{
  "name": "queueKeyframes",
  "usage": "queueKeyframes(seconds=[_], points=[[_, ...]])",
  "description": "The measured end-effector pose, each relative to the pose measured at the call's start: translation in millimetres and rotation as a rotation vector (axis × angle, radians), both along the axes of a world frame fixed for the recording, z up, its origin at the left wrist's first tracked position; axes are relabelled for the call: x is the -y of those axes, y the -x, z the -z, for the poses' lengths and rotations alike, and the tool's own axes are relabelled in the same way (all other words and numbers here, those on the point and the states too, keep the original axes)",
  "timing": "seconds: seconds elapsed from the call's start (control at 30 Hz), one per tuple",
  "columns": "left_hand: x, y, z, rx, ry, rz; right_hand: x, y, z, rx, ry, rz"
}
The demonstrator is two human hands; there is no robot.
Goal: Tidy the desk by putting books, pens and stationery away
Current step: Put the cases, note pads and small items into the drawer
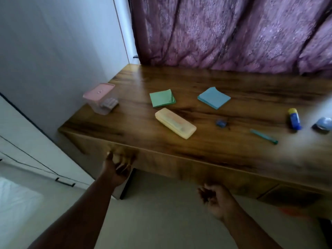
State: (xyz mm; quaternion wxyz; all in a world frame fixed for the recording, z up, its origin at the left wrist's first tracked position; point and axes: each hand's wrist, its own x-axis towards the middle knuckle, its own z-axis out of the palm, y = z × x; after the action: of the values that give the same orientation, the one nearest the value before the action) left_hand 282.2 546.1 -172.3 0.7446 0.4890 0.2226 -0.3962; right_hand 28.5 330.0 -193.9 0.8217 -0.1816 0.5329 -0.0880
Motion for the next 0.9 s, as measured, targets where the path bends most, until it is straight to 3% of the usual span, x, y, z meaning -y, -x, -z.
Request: queueKeyframes(seconds=[0.13,0.37,0.63,0.8,0.87,0.9], points=[[6,4,7,-0.08,-0.043,-0.113,-13,-14,9,0.032,-0.011,0.188],[-6,-12,28,-0.137,0.158,-0.17,-24,-28,19,-0.019,0.071,0.294],[-29,-18,27,-0.103,0.055,-0.07,-46,-33,32,-0.005,0.156,0.376],[-61,4,26,-0.172,-0.099,-0.015,-91,-8,33,-0.221,0.232,0.343],[-84,23,4,-0.101,-0.233,0.051,-127,4,15,-0.455,0.376,0.159],[-97,35,-8,0.031,-0.309,0.093,-142,13,7,-0.648,0.548,0.009]])
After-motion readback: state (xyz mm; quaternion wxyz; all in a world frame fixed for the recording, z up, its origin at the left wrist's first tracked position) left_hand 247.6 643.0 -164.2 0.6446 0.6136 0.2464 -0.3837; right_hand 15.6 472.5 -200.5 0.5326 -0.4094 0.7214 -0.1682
